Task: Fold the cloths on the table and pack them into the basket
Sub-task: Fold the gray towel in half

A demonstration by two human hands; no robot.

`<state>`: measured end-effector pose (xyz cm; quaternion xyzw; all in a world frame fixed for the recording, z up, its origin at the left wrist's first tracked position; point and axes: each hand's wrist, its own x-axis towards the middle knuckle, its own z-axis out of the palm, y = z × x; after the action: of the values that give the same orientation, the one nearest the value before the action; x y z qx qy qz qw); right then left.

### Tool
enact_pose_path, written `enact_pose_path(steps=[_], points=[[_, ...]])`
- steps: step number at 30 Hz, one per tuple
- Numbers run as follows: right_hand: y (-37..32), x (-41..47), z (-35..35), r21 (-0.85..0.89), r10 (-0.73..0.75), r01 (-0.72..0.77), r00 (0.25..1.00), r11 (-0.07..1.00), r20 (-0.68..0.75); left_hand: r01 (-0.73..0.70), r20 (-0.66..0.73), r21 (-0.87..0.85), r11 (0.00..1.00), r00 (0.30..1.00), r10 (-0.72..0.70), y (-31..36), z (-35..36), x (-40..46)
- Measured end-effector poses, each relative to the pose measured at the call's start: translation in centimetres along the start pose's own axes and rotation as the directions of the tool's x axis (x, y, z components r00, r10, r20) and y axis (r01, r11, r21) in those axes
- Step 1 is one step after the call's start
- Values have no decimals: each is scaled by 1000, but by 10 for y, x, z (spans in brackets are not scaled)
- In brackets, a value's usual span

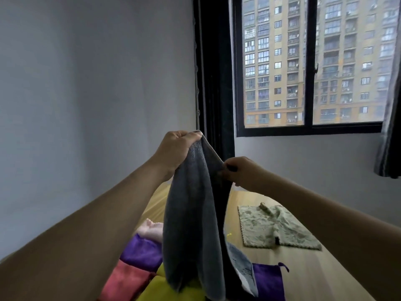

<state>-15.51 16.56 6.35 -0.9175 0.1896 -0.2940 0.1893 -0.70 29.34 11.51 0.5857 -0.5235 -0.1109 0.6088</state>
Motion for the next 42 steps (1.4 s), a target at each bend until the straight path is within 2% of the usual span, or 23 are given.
enact_pose_path(steps=[2,3,4,5,7,9,11,13,14,16,17,18,19,20,22,24,26,28,30,33,37,39,42], points=[[-5,2,-10,66,80,-77,996,995,-39,-9,3,-13,1000,1000,10,9,-2,1],[-8,2,-15,183,122,-115,992,976,-29,-14,20,-4,1000,1000,14,13,-4,0],[-12,2,-23,348,166,-148,986,926,-20,-16,60,27,1000,998,14,19,-7,-1],[-16,1,-33,534,217,-175,976,827,-16,-14,124,89,996,992,3,22,-10,-2],[-20,3,-55,733,304,-161,951,662,-66,-5,290,292,956,953,-83,31,-15,-10],[-24,5,-76,755,358,-151,926,638,-118,-14,445,495,869,863,-239,41,-12,-27],[-31,8,-91,711,376,-172,916,682,-138,-25,557,590,807,736,-384,45,-1,-44],[-38,8,-105,671,389,-178,904,720,-178,-60,595,689,722,616,-516,41,13,-60],[-41,7,-112,666,409,-170,885,727,-222,-78,570,754,652,573,-589,38,18,-66],[-45,2,-126,562,374,-153,877,813,-302,-111,472,859,500,549,-690,30,24,-74],[-42,-1,-133,378,314,-177,886,909,-342,-152,417,898,412,595,-687,28,24,-74],[-38,-5,-140,101,260,-239,898,966,-355,-193,362,927,322,688,-629,29,19,-75],[-35,-9,-146,-159,206,-275,913,948,-351,-212,317,944,252,793,-520,28,13,-71],[-35,-14,-151,-374,149,-275,932,886,-332,-197,268,958,208,875,-403,28,4,-68],[-36,-30,-155,-530,136,-256,957,809,-254,-126,151,983,135,969,-193,31,-17,-62],[-39,-44,-158,-533,162,-264,959,804,-232,-70,70,997,22,998,-6,37,-33,-59],[-41,-54,-157,-550,181,-286,954,785,-238,-31,28,999,17,989,142,43,-38,-62],[-44,-62,-157,-580,131,-258,959,773,-253,-33,21,999,35,959,282,54,-39,-69],[-50,-70,-159,-570,73,-232,955,789,-288,-35,30,999,5,915,403,68,-46,-78],[-68,-81,-164,-420,37,-193,935,887,-352,-36,41,999,-20,870,492,88,-64,-89],[-103,-88,-169,-212,50,-145,916,966,-397,23,-22,1000,2,878,479,110,-86,-101],[-117,-90,-172,-32,93,-114,920,993,-380,59,-66,998,31,879,473,121,-91,-107],[-131,-92,-173,244,138,-53,927,968,-347,128,-152,988,84,889,432,129,-92,-110]])
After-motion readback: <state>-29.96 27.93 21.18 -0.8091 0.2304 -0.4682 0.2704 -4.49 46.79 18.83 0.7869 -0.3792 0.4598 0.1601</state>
